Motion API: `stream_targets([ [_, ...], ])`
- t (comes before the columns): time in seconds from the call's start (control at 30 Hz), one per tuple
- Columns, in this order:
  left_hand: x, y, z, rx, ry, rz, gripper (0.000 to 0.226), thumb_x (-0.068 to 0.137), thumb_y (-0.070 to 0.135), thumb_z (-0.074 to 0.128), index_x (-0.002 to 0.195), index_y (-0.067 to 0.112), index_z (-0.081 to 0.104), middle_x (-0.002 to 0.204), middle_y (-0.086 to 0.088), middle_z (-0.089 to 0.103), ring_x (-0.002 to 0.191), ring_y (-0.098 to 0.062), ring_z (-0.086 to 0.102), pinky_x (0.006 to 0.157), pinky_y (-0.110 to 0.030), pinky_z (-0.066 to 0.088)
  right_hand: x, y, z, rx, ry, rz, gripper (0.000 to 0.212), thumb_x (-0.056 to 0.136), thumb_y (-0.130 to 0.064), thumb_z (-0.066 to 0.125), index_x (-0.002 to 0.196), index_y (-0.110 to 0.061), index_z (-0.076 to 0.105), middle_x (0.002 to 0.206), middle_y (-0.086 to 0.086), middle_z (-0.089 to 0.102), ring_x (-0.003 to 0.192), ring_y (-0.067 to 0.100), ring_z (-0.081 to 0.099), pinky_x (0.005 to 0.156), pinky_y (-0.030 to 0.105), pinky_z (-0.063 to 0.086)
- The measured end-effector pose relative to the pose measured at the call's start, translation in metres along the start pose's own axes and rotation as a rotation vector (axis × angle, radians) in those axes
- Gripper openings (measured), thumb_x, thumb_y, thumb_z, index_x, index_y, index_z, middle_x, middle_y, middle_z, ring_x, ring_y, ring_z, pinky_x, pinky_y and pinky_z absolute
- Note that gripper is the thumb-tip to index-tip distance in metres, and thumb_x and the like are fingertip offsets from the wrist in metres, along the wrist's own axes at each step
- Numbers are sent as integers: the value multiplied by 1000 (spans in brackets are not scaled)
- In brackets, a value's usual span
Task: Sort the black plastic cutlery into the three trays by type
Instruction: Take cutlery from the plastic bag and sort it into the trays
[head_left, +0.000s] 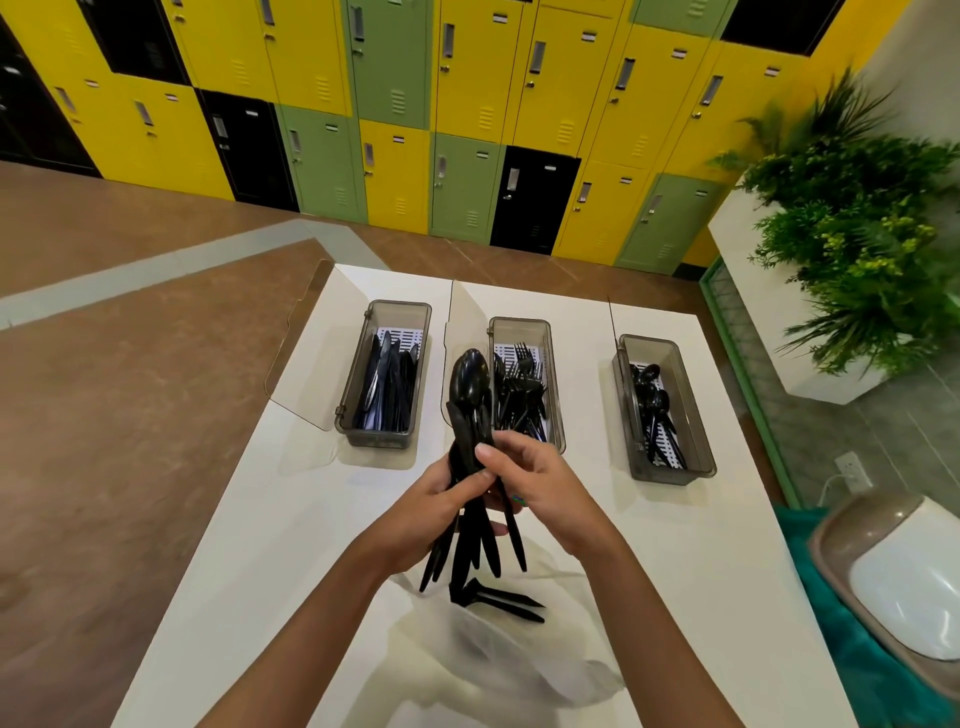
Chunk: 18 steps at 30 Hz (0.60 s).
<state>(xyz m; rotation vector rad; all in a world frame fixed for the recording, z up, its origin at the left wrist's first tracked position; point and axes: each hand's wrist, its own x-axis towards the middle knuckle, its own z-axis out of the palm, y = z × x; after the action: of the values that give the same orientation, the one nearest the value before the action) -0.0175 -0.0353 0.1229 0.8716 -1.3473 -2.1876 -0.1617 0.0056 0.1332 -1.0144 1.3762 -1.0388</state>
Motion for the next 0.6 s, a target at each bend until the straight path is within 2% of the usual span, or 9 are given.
stream_targets([
  [0.07,1,-1,-2,3,-8,-4,26,99,16,45,124,14,52,103,-9,70,100,-30,68,79,-39,58,1,0,-4,-26,24,-13,20,92,-19,61,107,-10,70,91,3,73,82,9,66,70,18,49],
  [0.2,5,-2,-8,-1,-31,-33,28,99,13,46,125,17,53,116,-11,67,106,-27,66,78,-38,58,7,-1,-15,-61,62,0,12,86,-14,69,93,-6,74,90,14,74,83,19,70,83,33,55],
  [0.27,6,-1,-11,6,-35,-40,28,99,13,46,125,16,54,117,-10,67,107,-25,66,76,-38,57,10,-1,-19,-85,70,-1,6,84,-14,71,83,-8,73,81,13,72,77,17,69,78,32,56],
  [0.33,8,-1,-16,8,-23,-41,25,99,14,45,122,11,55,111,-11,68,104,-25,67,75,-37,57,14,-2,-21,-115,72,-11,7,86,-14,70,79,-10,70,76,7,70,73,12,67,70,26,53],
  [0.4,9,-1,-19,-7,3,-46,20,98,13,46,115,7,56,99,-9,68,95,-23,68,71,-34,57,15,-4,-21,-105,72,-23,9,89,-13,66,82,-9,63,82,7,71,75,11,68,68,24,53],
  [0.5,10,0,-24,-23,53,-49,12,98,11,47,105,5,55,89,-6,66,80,-17,67,66,-30,56,19,-4,-21,-46,94,-44,13,96,-13,56,94,-1,55,88,9,73,77,16,70,75,33,58],
  [0.53,10,0,-26,-27,69,-48,11,97,11,48,103,5,55,87,-5,65,76,-15,65,64,-29,56,21,-4,-20,-47,113,-54,14,98,-14,52,98,0,53,84,7,71,71,16,68,72,33,57],
  [0.6,10,0,-28,-35,97,-42,10,97,11,48,102,6,54,83,-4,62,70,-13,62,62,-26,54,26,-3,-17,-68,155,-79,15,101,-15,45,104,-3,52,75,4,63,54,11,55,56,25,49],
])
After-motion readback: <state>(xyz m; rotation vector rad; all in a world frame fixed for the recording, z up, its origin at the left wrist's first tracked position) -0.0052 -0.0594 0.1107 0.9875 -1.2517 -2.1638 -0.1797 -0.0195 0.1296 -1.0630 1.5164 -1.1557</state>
